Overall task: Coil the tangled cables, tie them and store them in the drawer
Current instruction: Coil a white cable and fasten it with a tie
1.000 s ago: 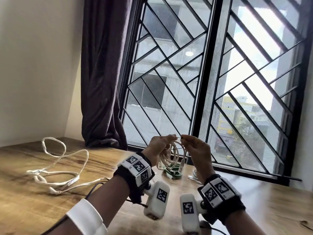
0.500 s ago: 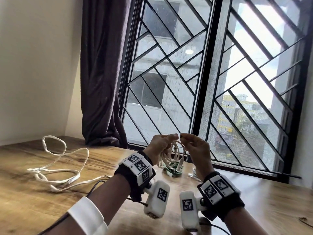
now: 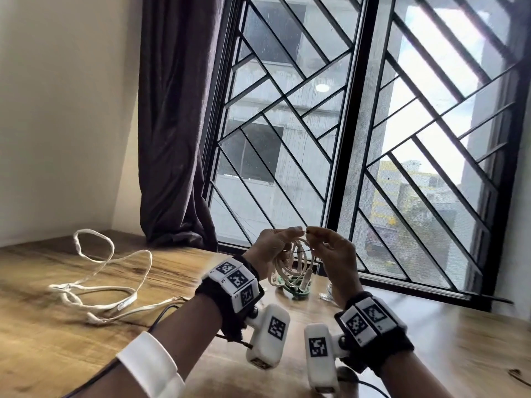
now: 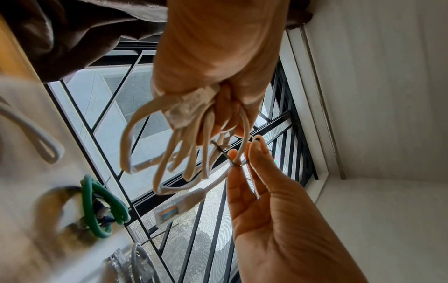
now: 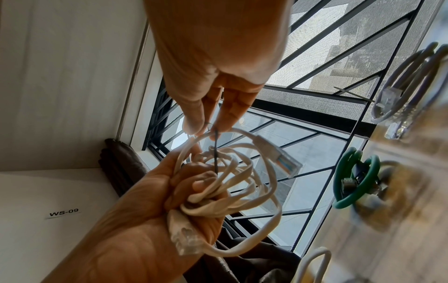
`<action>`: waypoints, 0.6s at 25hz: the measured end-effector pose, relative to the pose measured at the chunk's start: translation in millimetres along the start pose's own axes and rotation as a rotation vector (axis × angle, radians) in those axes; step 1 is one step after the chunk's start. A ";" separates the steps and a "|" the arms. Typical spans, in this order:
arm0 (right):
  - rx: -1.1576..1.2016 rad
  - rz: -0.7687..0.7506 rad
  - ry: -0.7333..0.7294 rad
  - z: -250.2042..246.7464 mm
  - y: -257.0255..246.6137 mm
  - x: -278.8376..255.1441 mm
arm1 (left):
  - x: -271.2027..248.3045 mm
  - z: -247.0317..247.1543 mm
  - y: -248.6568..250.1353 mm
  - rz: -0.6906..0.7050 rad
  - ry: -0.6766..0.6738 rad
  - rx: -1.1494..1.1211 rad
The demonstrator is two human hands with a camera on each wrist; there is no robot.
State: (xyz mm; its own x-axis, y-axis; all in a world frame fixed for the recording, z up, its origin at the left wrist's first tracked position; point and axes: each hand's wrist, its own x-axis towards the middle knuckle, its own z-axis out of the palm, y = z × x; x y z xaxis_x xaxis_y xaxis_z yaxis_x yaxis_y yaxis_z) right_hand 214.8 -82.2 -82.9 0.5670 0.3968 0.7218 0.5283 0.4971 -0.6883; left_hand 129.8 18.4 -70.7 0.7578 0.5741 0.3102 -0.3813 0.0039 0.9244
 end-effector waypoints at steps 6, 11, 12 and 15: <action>0.005 0.003 0.018 0.3 1.7 0.3 | 1.3 -1.6 -0.2 -0.019 0.009 -0.012; 0.014 0.006 0.014 0.5 2.7 -0.8 | 0.3 -0.6 -0.4 -0.020 0.007 0.000; 0.018 0.004 0.013 0.9 2.4 -0.9 | -0.6 0.0 -0.3 -0.017 -0.008 0.004; 0.026 0.001 -0.001 1.3 3.1 -0.1 | -3.1 1.4 0.0 0.006 -0.033 0.023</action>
State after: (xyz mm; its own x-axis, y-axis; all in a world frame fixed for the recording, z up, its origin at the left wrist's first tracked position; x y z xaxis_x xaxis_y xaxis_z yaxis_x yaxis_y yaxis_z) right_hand 215.6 -79.7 -85.1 0.5668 0.3983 0.7212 0.5112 0.5164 -0.6870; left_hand 128.3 15.4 -71.3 0.7724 0.5471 0.3226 -0.3742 -0.0183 0.9272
